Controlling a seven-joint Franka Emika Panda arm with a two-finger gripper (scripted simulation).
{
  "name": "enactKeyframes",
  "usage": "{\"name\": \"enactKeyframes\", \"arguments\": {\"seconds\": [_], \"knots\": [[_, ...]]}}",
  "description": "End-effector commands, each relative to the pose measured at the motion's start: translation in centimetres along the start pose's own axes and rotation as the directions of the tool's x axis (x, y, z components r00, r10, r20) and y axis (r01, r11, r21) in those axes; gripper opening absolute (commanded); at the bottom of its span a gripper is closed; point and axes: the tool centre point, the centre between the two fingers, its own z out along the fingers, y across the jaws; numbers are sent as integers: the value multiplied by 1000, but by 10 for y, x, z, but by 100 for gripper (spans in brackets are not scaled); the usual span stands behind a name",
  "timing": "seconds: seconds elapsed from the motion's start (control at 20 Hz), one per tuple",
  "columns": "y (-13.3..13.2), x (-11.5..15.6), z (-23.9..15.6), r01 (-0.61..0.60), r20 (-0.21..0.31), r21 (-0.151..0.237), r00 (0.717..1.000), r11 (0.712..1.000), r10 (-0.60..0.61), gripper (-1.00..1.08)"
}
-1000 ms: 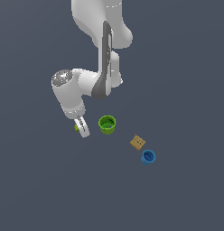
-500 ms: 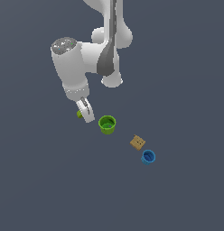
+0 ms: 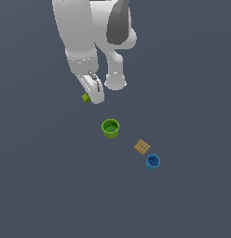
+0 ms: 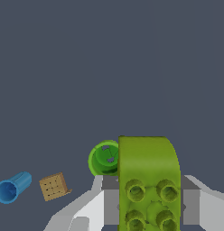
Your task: Pick up a designated object from a clutter of objects.
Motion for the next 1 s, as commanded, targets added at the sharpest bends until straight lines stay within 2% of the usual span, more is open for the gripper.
{"name": "enactKeyframes", "arguments": {"seconds": [0.0, 0.5, 0.95], "knots": [[0, -9, -23, 0, 0, -1, 1000, 1000, 0, -100], [-3, -33, -89, 1, 1, 0, 1000, 1000, -1, -100], [-6, -38, -107, 2, 3, 1, 1000, 1000, -2, -100]]}}
